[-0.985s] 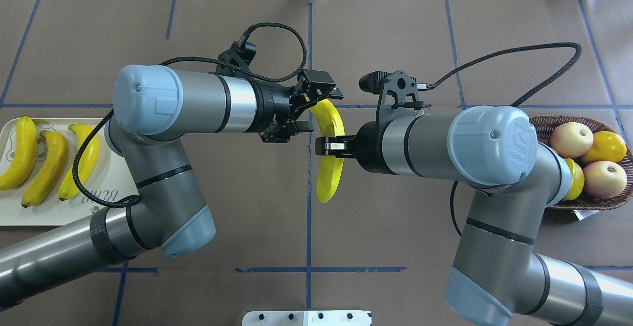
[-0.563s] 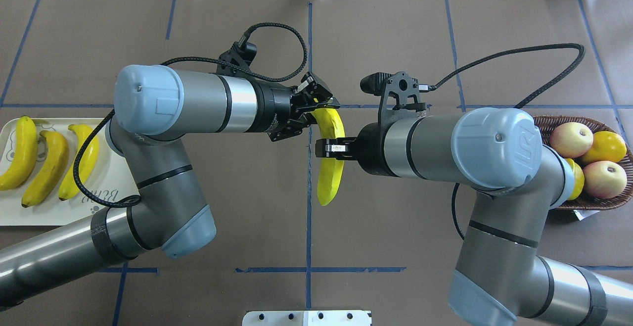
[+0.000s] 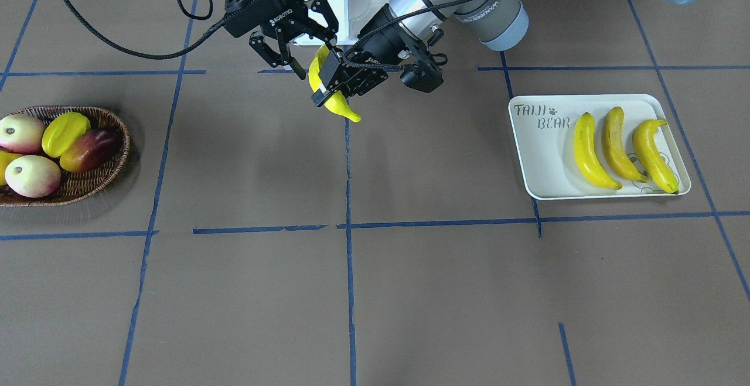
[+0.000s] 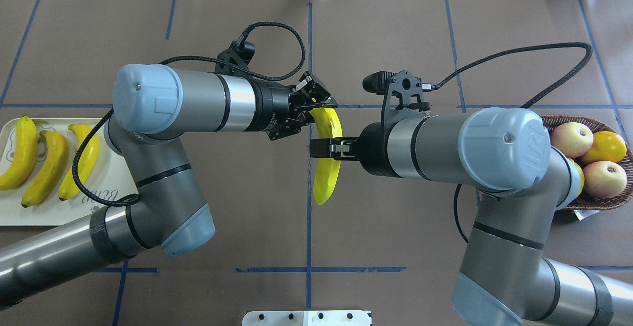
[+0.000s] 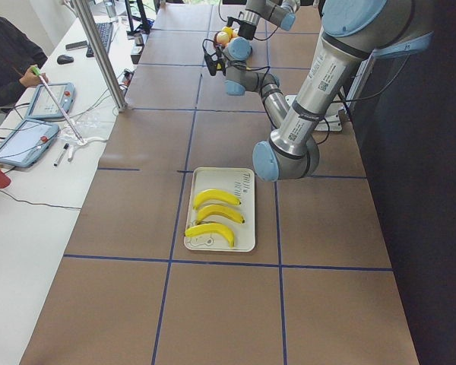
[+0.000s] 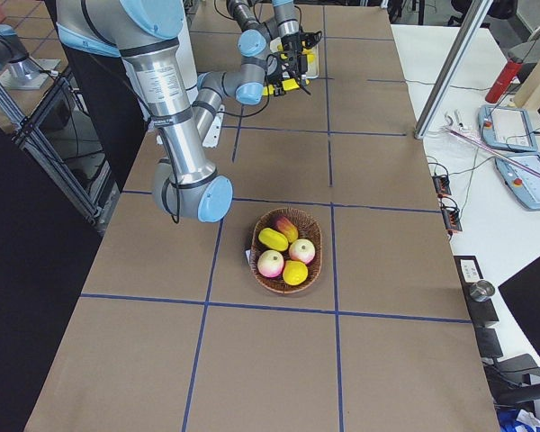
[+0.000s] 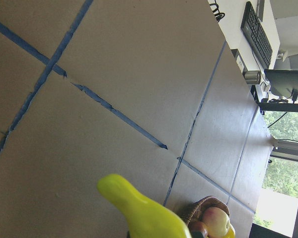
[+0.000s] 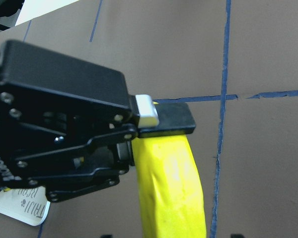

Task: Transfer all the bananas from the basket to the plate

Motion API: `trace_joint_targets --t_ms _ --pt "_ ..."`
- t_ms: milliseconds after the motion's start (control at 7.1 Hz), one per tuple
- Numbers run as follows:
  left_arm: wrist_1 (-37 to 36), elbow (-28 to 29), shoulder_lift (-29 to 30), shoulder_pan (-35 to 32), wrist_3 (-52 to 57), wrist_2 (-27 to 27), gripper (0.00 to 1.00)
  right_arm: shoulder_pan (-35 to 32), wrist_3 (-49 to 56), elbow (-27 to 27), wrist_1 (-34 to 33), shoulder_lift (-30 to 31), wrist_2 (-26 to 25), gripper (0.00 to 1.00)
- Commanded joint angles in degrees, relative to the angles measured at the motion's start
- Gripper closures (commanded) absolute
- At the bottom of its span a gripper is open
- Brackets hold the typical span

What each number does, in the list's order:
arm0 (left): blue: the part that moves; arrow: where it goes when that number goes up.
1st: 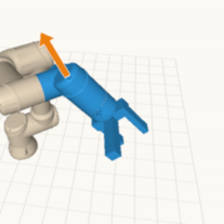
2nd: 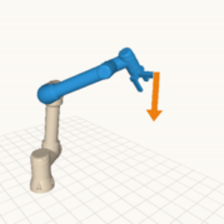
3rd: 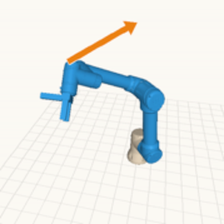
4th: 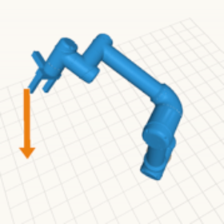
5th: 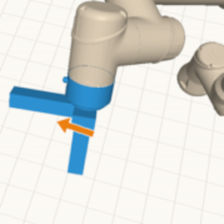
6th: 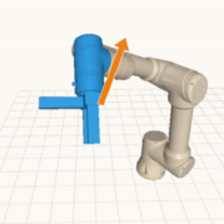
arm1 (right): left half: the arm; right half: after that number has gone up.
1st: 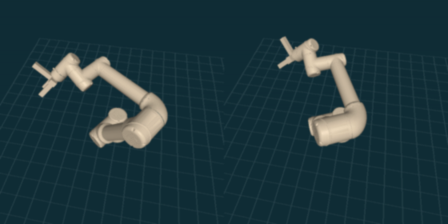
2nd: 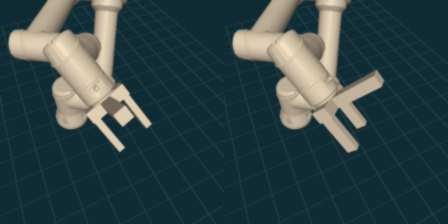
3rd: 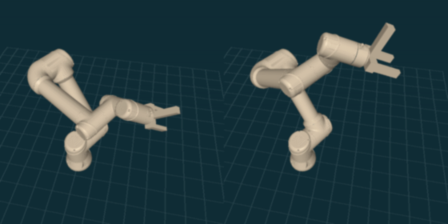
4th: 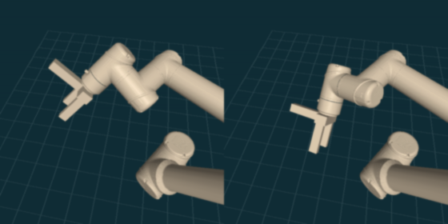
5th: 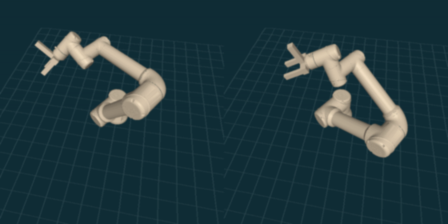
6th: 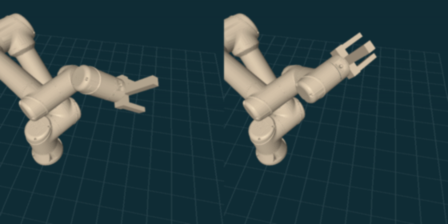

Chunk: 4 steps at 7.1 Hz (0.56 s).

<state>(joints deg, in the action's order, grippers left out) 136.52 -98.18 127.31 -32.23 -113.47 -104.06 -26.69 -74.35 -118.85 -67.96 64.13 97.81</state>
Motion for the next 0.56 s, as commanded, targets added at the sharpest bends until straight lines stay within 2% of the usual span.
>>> trace_joint_targets --t_ms 0,141,422 --pt "0.0 0.0 -0.1 -0.2 0.3 0.0 1.00 -0.2 0.0 -0.5 0.0 0.2 0.2 0.00" --pt "-0.2 0.1 -0.2 -1.0 0.9 -0.4 1.00 -0.4 0.0 -2.7 -0.2 1.2 0.7 0.00" --pt "-4.6 0.1 -1.5 -2.5 2.9 -2.2 1.00 -0.6 0.0 -10.0 -7.4 2.8 2.3 0.00"
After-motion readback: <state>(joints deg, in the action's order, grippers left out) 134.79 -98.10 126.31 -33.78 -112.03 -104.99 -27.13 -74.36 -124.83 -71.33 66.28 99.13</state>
